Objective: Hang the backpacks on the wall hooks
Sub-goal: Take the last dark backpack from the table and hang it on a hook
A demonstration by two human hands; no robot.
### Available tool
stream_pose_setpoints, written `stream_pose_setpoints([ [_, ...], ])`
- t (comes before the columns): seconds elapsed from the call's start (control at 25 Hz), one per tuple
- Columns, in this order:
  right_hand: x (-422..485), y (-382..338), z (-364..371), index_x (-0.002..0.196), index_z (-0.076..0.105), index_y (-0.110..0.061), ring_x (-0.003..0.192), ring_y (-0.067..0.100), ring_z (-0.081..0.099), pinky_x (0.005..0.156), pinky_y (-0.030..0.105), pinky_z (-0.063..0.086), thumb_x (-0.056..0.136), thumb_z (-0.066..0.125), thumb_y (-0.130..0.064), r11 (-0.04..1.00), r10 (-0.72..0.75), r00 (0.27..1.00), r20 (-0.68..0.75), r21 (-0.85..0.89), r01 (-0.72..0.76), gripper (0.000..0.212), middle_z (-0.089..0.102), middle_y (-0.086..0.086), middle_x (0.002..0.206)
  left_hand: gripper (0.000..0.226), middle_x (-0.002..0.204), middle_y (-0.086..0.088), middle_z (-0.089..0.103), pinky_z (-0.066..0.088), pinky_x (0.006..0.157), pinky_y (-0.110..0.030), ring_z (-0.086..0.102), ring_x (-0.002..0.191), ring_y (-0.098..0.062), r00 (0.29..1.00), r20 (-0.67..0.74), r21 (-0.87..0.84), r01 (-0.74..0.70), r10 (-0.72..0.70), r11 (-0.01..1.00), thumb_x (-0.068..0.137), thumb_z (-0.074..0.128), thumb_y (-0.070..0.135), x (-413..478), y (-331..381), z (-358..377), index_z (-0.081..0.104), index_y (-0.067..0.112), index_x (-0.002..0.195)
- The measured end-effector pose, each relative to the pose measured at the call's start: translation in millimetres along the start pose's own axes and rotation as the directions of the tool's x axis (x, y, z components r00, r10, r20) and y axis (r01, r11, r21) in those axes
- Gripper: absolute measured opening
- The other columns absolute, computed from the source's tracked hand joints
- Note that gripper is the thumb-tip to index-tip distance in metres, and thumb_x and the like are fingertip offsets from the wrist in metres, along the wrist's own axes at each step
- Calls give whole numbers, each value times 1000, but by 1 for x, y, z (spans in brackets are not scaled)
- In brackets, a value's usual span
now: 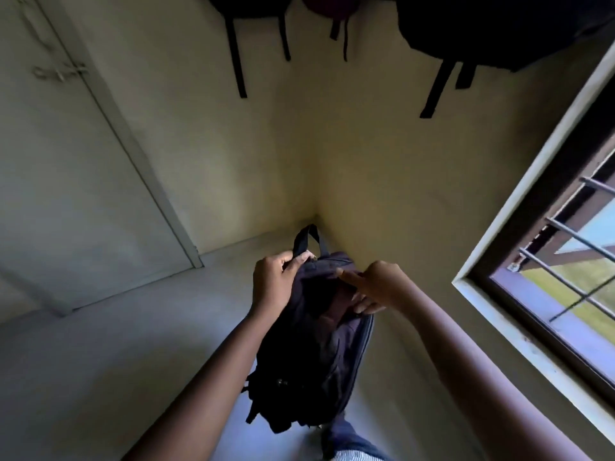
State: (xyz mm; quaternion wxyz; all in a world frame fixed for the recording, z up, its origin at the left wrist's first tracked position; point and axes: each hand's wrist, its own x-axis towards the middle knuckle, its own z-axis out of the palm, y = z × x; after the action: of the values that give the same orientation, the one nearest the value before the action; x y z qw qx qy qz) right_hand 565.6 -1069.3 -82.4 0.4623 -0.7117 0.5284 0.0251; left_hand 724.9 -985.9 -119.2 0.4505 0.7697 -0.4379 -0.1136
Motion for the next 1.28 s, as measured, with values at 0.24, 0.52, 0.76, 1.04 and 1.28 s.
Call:
stream_pose_setpoints([
  [0.24,105,-91,-47,74,72,-9,84,28,68,76,35,54,90,52,-43,900,-370,900,-228,-329,287,43,74,11,84,19,53,-19,55,26,47,-26,41,47,-12,992,67,-56,-100,103,993,86,59,37,162,-19,-19,73,32,76],
  [0.52,239,-228,-100,102,67,-18,70,3,61,60,9,42,85,65,-26,709,-670,656,-347,-40,704,19,64,-12,83,23,69,20,71,42,68,-8,61,70,11,956,201,-116,-194,214,974,89,55,21,339,12,-79,73,16,75],
  [0.76,307,-332,-145,83,75,-19,65,-9,63,64,9,47,84,66,-25,582,-675,660,-329,312,751,11,70,-13,73,23,77,-4,73,42,65,-22,63,69,-6,916,130,-82,-372,380,925,88,56,27,486,25,-117,73,21,75],
  [1.04,355,-429,-190,70,75,-31,74,9,71,75,31,57,80,70,-29,596,-489,475,-732,118,794,11,74,-9,72,22,72,10,72,46,66,-12,66,71,2,754,183,-253,-584,631,771,89,56,21,638,52,-130,74,22,76],
  [1.28,359,-479,-230,67,71,-37,64,-4,65,64,17,53,82,69,-29,619,-324,205,-924,-43,785,16,69,-20,59,50,65,-28,58,44,57,-41,55,59,-36,560,107,-431,-718,821,546,86,57,38,728,102,-118,62,-10,74],
])
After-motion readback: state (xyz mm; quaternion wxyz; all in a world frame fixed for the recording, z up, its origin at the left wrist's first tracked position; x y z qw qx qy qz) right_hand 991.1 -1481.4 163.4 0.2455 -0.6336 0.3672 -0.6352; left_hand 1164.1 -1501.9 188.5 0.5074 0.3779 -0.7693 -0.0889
